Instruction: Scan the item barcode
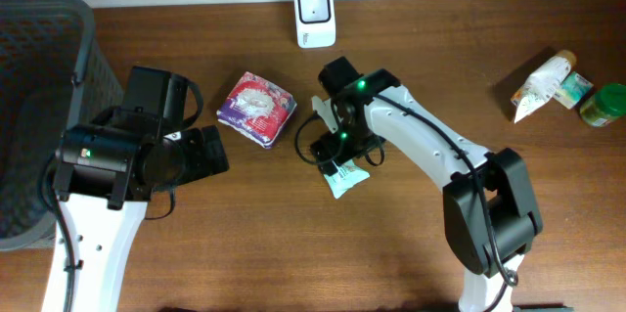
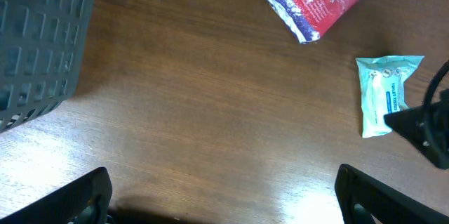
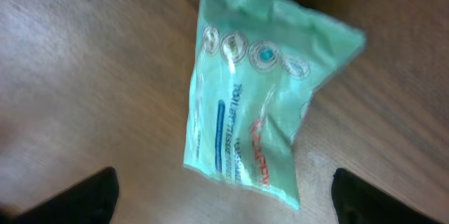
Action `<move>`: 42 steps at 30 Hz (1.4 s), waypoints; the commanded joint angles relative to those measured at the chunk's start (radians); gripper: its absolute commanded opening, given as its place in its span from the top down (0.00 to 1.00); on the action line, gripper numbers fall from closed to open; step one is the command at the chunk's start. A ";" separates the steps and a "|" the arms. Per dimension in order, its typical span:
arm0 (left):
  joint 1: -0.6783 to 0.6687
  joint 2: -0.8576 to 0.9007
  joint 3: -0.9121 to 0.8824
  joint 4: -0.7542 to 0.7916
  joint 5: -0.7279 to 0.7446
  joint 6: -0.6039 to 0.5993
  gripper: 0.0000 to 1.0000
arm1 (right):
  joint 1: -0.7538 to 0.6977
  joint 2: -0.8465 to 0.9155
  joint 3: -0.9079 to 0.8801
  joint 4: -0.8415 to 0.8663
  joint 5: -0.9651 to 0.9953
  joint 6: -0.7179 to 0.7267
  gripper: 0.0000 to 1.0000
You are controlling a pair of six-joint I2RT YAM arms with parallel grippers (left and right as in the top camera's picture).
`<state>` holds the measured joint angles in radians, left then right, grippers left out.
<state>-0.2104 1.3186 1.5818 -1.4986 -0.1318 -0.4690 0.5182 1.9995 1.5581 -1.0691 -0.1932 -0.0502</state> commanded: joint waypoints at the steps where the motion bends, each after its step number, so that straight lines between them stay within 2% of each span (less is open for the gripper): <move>1: -0.003 -0.004 0.003 0.002 -0.007 -0.010 0.01 | 0.052 0.003 -0.052 0.089 0.045 -0.001 0.19; 4: -0.003 -0.004 0.003 0.002 -0.008 -0.010 0.01 | 0.071 0.003 -0.104 0.168 0.108 0.044 0.28; 8: -0.003 -0.004 0.003 0.002 -0.007 -0.010 0.01 | 0.071 0.003 -0.161 0.249 0.154 0.044 0.32; 14: -0.003 -0.004 0.003 0.002 -0.007 -0.009 0.01 | 0.071 0.005 -0.168 0.276 0.187 0.060 0.48; 22: -0.003 -0.004 0.003 0.002 -0.007 -0.009 0.01 | 0.071 0.006 -0.219 0.309 0.186 0.093 0.51; 23: -0.003 -0.004 0.003 0.002 -0.008 -0.009 0.01 | 0.071 0.006 -0.218 0.312 0.187 0.106 0.64; 24: -0.003 -0.004 0.003 0.002 -0.007 -0.010 0.01 | 0.071 0.006 -0.213 0.325 0.182 0.148 0.72; 25: -0.003 -0.004 0.003 0.002 -0.007 -0.010 0.01 | 0.071 0.006 -0.196 0.329 0.179 0.172 0.84; 27: -0.003 -0.004 0.003 0.002 -0.008 -0.010 0.01 | 0.070 0.005 -0.146 0.324 0.179 0.172 0.96; 32: -0.003 -0.004 0.003 0.002 -0.007 -0.010 0.01 | 0.018 0.004 0.064 0.327 0.179 0.172 0.96; 35: -0.003 -0.004 0.003 0.002 -0.008 -0.010 0.01 | -0.063 0.004 0.088 0.551 0.172 0.191 0.96; 39: -0.003 -0.004 0.003 0.002 -0.008 -0.009 0.01 | -0.076 0.007 0.088 0.876 0.161 0.191 0.96; 42: -0.003 -0.004 0.003 0.002 -0.007 -0.009 0.01 | -0.099 0.050 0.091 1.107 0.145 0.350 0.95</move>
<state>-0.2104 1.3186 1.5814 -1.4998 -0.1314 -0.4690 0.4351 2.0220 1.6302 -0.0628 -0.0269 0.1802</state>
